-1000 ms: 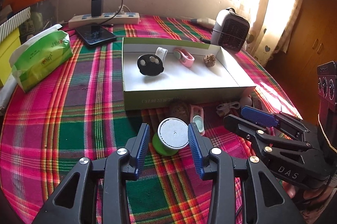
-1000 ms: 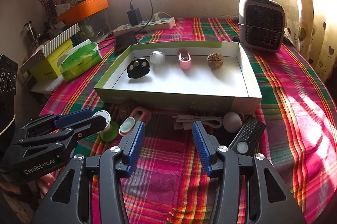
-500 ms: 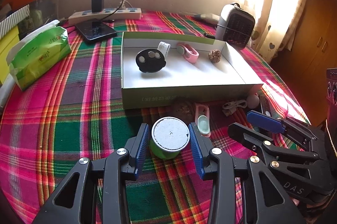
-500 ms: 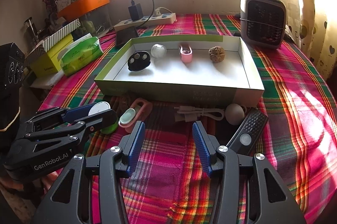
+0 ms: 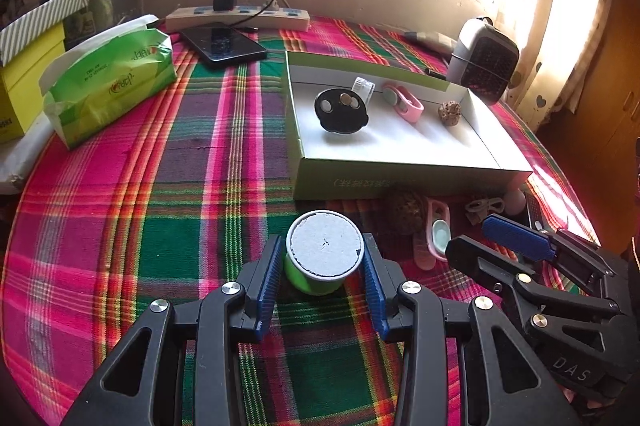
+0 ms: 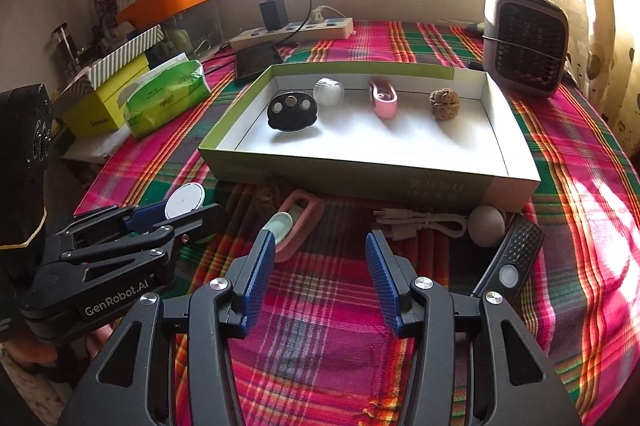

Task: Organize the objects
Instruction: 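Move the right gripper to the pink-and-teal clip while the left holds the spool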

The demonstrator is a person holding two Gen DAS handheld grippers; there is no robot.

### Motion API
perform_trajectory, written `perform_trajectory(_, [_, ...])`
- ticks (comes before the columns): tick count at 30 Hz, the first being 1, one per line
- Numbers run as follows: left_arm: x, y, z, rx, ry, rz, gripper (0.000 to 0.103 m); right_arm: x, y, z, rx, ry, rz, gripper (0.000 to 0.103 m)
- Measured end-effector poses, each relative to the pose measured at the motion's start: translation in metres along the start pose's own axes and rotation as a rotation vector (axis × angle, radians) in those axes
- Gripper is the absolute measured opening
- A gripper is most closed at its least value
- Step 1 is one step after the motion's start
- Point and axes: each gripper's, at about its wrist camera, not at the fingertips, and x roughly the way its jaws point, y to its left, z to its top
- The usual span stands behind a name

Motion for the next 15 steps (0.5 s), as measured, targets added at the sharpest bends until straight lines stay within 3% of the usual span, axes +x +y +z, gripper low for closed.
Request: perform_trajectory(15, [0.0, 0.01, 0.0, -0.015, -0.008, -0.018, 0.036, 0.019, 0.011, 0.005, 0.013, 0.042, 0.001, 0.049])
